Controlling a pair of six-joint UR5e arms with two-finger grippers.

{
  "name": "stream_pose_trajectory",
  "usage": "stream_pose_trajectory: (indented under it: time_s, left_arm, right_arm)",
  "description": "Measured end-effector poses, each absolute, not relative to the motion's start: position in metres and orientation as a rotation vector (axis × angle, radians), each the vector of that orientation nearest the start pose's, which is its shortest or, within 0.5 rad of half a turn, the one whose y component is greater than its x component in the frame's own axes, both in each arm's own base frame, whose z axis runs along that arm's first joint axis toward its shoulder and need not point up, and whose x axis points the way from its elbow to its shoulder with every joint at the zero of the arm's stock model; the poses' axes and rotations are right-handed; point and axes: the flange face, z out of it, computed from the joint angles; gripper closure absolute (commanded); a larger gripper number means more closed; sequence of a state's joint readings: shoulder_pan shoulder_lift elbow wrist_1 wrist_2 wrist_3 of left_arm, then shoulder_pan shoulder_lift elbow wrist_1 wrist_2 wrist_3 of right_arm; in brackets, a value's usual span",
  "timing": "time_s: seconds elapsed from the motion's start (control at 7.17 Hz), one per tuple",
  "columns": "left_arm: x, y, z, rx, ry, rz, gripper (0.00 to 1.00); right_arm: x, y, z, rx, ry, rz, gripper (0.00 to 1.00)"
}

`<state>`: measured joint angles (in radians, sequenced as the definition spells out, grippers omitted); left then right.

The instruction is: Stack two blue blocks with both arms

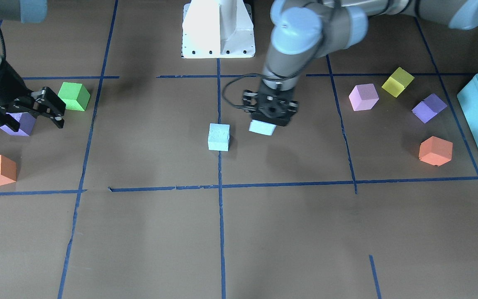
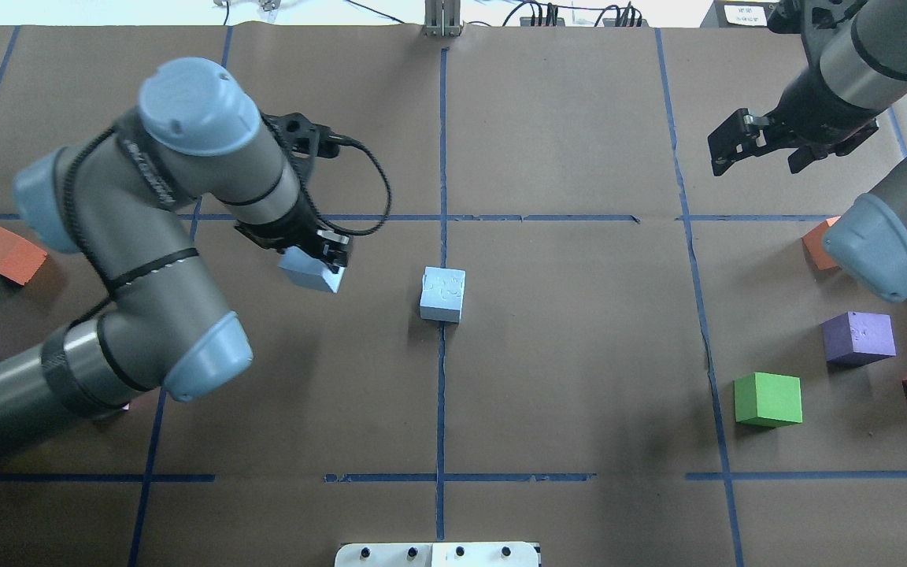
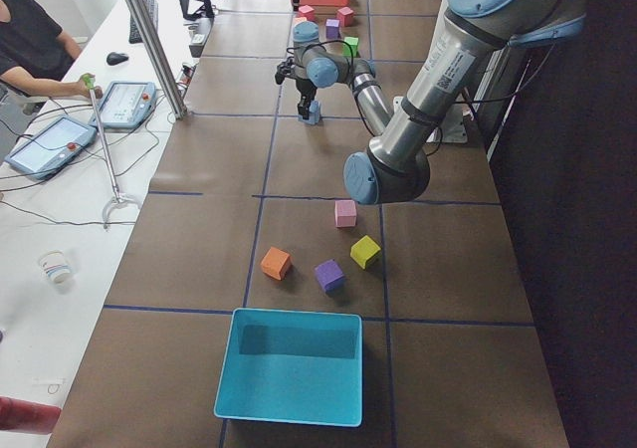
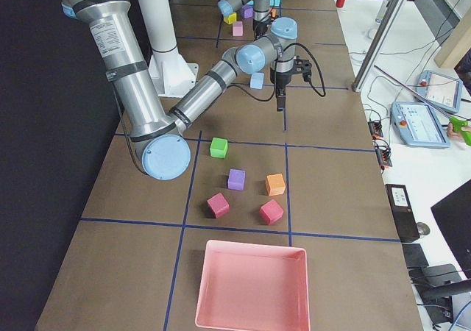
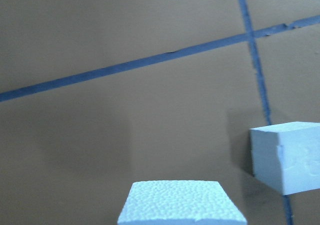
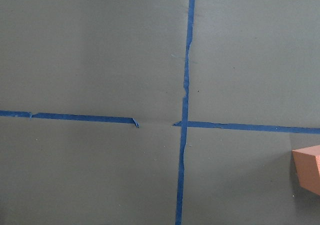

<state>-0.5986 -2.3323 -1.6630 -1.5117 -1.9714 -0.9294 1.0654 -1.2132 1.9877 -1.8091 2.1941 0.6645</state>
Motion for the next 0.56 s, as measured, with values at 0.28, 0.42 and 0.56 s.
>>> stream_pose_trajectory:
  time_s: [0.28, 0.42, 0.56]
  left_arm:
    - [0.566, -0.473, 0.132, 0.142, 0.835, 0.178, 0.95]
    - [0.579, -0.478, 0.123, 0.140, 0.824, 0.172, 0.95]
    - [0.586, -0.479, 0.121, 0.141, 0.815, 0.166, 0.94]
  right_arm:
    - [-0.197, -0.523, 0.311, 0.093, -0.794, -0.025, 0.00]
    - [-0.197, -0.523, 0.312, 0.093, -0.794, -0.027, 0.00]
    - [-0.197, -0.523, 0.312, 0.093, -0.793, -0.027, 0.00]
